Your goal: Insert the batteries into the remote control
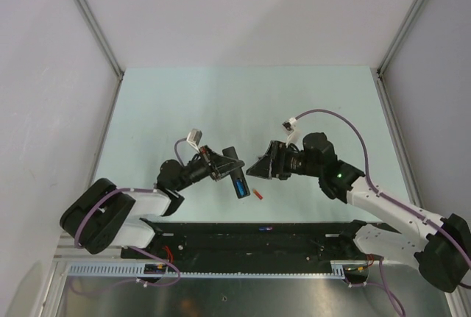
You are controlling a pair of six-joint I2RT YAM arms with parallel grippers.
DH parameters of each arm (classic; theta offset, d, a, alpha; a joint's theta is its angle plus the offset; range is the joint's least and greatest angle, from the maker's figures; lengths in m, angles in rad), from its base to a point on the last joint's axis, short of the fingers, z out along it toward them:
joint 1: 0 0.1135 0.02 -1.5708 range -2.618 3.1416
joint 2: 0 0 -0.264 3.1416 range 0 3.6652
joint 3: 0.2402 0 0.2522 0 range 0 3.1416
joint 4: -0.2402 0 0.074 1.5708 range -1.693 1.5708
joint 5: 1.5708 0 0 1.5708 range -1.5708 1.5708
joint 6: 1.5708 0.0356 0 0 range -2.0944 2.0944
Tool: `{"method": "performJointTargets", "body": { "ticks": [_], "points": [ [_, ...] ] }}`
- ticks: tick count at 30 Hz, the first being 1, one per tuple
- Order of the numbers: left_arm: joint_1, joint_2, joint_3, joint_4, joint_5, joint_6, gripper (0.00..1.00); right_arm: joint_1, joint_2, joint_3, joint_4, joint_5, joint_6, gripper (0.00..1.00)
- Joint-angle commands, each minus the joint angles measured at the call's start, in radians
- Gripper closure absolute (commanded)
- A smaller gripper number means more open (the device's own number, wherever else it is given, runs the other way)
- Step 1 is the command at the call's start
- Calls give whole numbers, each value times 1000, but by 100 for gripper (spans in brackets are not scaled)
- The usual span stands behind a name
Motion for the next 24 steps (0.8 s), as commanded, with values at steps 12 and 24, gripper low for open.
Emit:
{"method": "performJointTargets", "body": {
  "ticks": [12,24],
  "points": [
    [6,-21,88,304,49,-55,100,52,72,-9,173,-213,-5,30],
    [6,-63,94,306,46,-54,100,52,106,-11,149,-218,-16,43]
  ]
}}
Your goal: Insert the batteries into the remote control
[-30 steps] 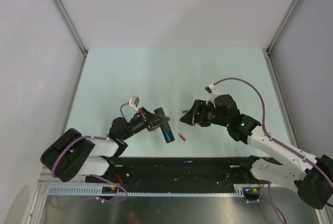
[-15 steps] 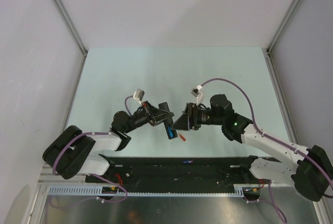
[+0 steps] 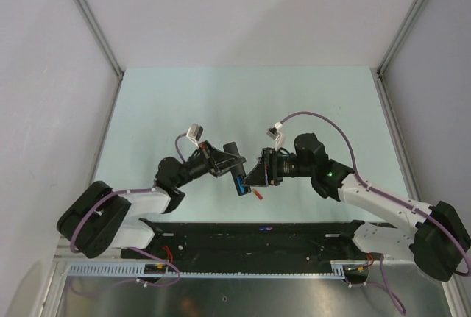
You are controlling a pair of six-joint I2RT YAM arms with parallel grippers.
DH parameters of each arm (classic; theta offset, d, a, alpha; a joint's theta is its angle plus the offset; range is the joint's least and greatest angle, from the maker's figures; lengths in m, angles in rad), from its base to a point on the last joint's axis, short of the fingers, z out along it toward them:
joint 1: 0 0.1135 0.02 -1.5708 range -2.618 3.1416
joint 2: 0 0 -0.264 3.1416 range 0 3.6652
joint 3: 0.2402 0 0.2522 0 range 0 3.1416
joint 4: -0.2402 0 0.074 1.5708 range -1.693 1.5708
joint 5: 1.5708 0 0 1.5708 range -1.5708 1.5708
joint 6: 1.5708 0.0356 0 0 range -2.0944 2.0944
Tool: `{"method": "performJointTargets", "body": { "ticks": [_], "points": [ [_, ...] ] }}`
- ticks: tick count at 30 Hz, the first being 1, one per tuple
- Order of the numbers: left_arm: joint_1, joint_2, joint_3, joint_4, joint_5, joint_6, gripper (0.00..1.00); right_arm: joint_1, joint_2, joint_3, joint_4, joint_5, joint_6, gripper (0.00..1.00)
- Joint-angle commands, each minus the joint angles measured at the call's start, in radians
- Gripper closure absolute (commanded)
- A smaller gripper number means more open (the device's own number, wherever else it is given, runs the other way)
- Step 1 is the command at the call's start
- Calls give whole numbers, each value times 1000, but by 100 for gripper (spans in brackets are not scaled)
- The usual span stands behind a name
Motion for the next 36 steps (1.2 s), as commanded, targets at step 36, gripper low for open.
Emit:
{"method": "performJointTargets", "body": {
  "ticks": [36],
  "points": [
    [5,-45,18,306,-6,7,100,97,22,82,-181,195,-98,43]
  ]
}}
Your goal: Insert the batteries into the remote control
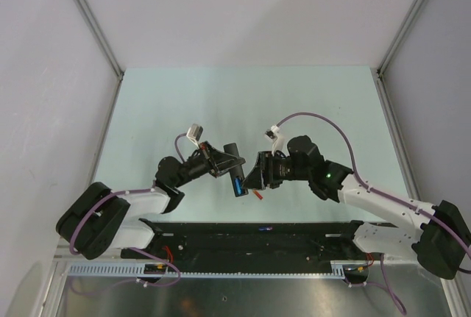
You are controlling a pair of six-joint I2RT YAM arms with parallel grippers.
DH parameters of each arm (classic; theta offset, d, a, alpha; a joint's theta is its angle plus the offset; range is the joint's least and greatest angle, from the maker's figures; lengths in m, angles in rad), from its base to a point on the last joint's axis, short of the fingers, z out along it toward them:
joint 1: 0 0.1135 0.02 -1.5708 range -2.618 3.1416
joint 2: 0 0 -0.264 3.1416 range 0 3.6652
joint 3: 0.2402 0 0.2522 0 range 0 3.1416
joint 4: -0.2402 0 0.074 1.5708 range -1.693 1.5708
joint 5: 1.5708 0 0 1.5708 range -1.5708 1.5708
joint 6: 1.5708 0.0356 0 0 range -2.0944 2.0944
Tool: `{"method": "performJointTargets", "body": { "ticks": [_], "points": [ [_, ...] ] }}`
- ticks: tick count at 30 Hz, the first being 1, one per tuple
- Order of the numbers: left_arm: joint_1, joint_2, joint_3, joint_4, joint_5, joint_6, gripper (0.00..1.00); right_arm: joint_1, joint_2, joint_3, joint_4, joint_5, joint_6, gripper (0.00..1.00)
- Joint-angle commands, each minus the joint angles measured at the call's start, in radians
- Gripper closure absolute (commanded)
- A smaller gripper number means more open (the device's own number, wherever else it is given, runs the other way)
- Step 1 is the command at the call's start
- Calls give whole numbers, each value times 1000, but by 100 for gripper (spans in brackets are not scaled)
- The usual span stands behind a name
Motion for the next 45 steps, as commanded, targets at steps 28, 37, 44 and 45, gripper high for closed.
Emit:
{"method": "performJointTargets", "body": {
  "ticks": [28,37,44,45],
  "points": [
    [1,-29,-1,332,-14,8,100,-35,28,56,122,-161,102,37],
    [1,-40,2,332,-14,3,100,-32,72,54,102,-155,88,49],
    [1,-54,2,332,-11,0,100,-32,98,54,116,-152,92,59],
    [1,-55,2,332,-12,0,100,-30,103,54,119,-155,95,59]
  ]
}}
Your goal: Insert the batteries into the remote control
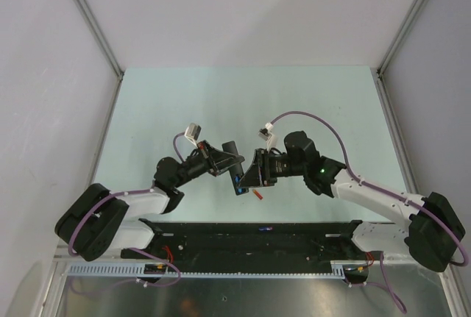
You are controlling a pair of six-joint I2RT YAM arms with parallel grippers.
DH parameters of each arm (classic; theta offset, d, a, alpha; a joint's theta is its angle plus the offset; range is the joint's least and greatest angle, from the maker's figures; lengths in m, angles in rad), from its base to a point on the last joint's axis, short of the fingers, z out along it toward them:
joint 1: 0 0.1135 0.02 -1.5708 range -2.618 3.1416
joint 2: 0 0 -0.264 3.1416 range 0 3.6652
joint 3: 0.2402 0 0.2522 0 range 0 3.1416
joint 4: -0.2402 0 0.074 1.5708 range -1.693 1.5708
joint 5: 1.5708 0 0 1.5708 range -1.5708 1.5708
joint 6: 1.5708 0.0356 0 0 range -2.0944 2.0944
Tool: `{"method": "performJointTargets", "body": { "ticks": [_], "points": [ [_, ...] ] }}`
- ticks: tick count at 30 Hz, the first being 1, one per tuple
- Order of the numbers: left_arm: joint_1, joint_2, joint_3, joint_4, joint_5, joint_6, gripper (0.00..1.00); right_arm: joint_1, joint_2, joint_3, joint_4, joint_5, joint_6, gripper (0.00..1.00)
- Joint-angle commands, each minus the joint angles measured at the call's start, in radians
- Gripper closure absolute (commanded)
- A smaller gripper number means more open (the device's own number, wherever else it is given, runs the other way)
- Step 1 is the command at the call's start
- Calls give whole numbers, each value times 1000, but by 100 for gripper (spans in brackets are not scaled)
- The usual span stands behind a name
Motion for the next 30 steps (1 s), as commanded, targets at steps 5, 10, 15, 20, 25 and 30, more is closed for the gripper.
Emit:
{"method": "performJointTargets", "body": {
  "ticks": [5,10,15,20,25,30],
  "points": [
    [1,-43,-3,313,1,-3,100,0,13,36,47,-13,10,38],
    [4,-26,-6,313,-1,14,100,-25,-56,46,22,-25,16,21],
    [23,-13,-24,313,-10,17,100,-118,-171,74,-177,44,-80,19],
    [76,-29,-108,313,-45,-17,100,-191,-159,74,-376,344,-240,23],
    [171,-75,-202,312,-30,-64,100,-157,3,72,-455,461,-340,32],
    [206,-141,-242,304,-2,-58,100,7,106,69,-467,598,-390,36]
  ]
}}
